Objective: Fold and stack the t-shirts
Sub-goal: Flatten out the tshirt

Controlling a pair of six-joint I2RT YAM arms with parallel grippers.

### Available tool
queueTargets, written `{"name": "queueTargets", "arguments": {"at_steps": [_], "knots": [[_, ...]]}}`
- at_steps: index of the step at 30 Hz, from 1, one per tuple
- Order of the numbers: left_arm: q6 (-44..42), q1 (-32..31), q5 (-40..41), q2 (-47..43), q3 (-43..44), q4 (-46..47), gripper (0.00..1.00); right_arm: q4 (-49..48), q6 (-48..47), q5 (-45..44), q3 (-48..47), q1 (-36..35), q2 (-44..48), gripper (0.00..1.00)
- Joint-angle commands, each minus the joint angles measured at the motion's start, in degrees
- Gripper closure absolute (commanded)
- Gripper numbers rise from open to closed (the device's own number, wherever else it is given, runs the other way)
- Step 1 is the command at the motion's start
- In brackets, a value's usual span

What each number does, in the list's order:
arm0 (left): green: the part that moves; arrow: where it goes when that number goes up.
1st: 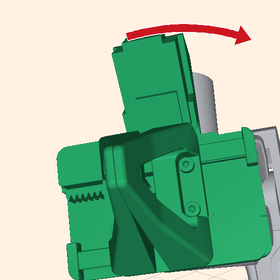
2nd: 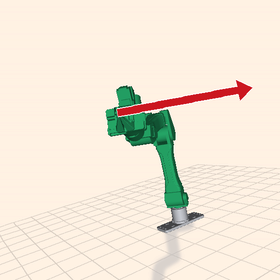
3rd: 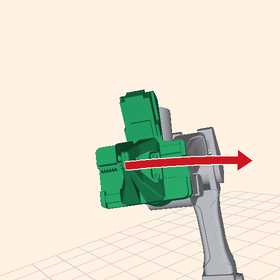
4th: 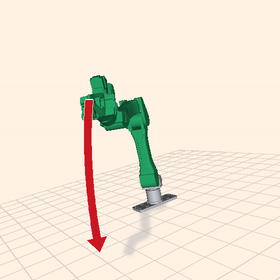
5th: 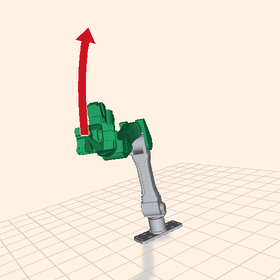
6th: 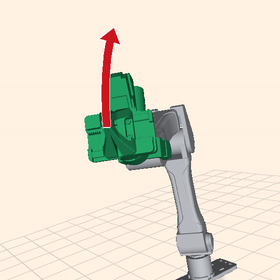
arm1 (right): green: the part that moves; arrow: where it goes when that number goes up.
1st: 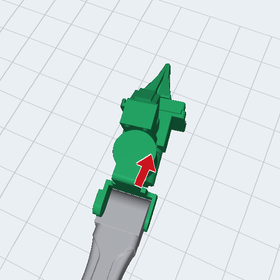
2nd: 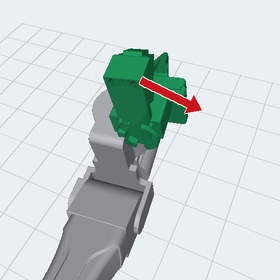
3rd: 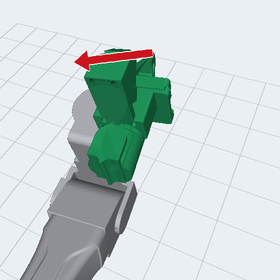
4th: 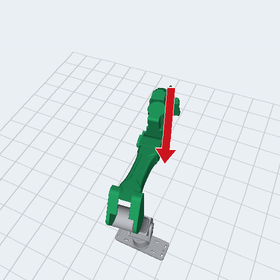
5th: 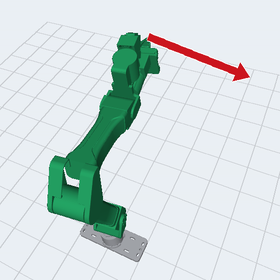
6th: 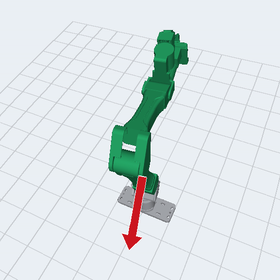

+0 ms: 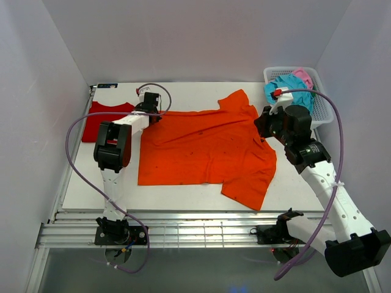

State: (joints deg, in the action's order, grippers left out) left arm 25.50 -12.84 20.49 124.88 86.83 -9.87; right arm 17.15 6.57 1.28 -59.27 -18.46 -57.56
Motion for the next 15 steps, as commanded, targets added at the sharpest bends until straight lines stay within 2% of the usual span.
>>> {"name": "queueTargets", "arguments": {"at_steps": [1, 11, 15], "knots": [[-0.4, 0.8, -1.0, 0.7, 2.7, -0.1, 1.0, -0.4, 0.6, -0.6, 1.0, -0.4, 0.2, 0.87], [-1.1, 1.6, -1.0, 4.9, 6.6, -0.3, 1.0, -3.4, 1.0, -1.0, 3.5, -0.6, -4.5, 0.87], [-1.2, 2.4, -1.2, 6.1, 8.0, -0.6, 1.0, -3.8, 0.6, -3.7, 1.9, -0.6, -9.9, 0.87]]}}
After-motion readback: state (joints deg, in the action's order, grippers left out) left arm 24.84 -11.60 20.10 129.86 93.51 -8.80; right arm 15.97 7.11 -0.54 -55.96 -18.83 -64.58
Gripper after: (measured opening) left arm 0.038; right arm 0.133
